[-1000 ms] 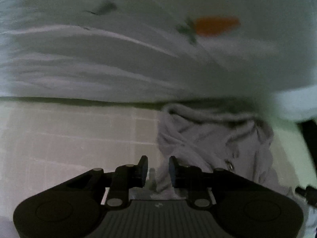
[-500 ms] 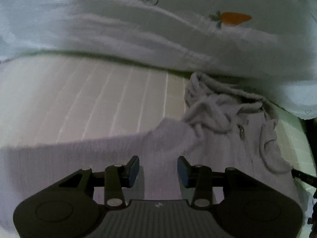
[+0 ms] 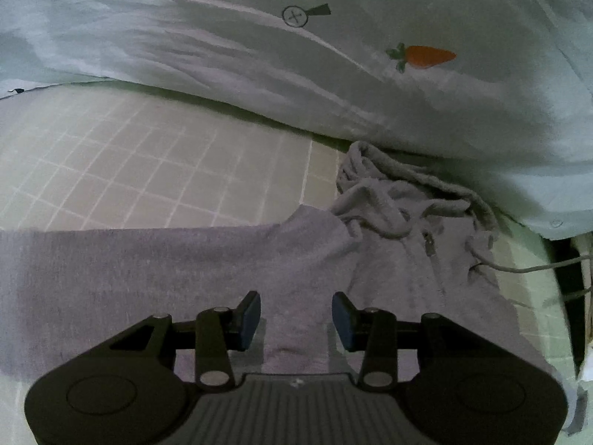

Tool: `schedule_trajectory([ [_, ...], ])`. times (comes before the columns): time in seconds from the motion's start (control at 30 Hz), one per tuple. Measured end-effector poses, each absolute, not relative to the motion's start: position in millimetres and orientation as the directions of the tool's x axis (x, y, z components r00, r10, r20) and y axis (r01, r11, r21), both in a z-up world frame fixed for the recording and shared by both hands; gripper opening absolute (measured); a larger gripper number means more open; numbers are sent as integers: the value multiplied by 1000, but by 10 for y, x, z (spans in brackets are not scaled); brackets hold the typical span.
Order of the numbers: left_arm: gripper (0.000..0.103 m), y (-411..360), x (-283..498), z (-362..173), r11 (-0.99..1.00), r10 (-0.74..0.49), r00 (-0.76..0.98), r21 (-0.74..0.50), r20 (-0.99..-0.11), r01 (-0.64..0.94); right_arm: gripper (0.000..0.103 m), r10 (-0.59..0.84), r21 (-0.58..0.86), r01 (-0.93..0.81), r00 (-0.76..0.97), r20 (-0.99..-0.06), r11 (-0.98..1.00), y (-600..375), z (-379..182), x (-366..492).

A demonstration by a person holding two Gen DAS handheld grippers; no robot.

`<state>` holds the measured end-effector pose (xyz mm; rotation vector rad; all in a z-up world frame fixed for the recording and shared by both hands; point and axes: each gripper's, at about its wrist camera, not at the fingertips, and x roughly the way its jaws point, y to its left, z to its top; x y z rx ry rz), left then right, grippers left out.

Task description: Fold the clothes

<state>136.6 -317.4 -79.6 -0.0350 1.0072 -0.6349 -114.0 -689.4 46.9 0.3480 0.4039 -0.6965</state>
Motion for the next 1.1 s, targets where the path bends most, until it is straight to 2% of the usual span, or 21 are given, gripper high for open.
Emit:
schedule_trajectory([
  [0.2,45,-3144,1246,-712,805,-538,375,-327,-755,495,4,-485,276,610,775,-406,743,-6606,729,-1365],
  [0.3,45,-3122,1191,-694,800,-547,377,-334,-747,498,4,-443,293,597,775,-452,747,-6493,607,-1388],
  [0.33,45,-3114,1176,-697,800,-546,379,-331,-747,501,9,-427,298,596,771,-472,746,-6466,548,-1389],
  [0.37,45,-3114,1164,-703,801,-541,382,-322,-749,504,16,-430,257,620,733,-527,742,-6431,440,-1337],
  [0.43,45,-3124,1144,-715,804,-530,388,-301,-754,513,59,-434,168,658,645,-629,734,-6360,224,-1229],
  [0.47,45,-3140,1146,-714,802,-528,392,-290,-753,522,65,-466,93,667,607,-644,740,-6282,149,-1187],
  [0.53,43,-3175,1156,-708,796,-526,400,-270,-751,541,86,-524,-42,669,540,-659,742,-6127,13,-1105],
  [0.6,38,-3210,1177,-702,787,-531,411,-252,-741,562,88,-526,-72,660,523,-671,748,-6052,-71,-1057],
  [0.63,23,-3227,1195,-699,781,-538,420,-245,-731,575,88,-506,-54,655,527,-683,754,-6052,-108,-1029],
  [0.67,17,-3268,1230,-701,777,-539,420,-238,-730,583,88,-486,-29,653,531,-694,756,-6070,-140,-1021],
  [0.93,17,-3765,1653,-793,750,-506,449,-118,-737,651,88,-430,30,686,489,-759,727,-6220,-354,-944],
  [1.1,17,-4120,1868,-958,685,-503,404,-68,-764,725,88,-417,55,735,443,-794,675,-6394,-503,-915],
])
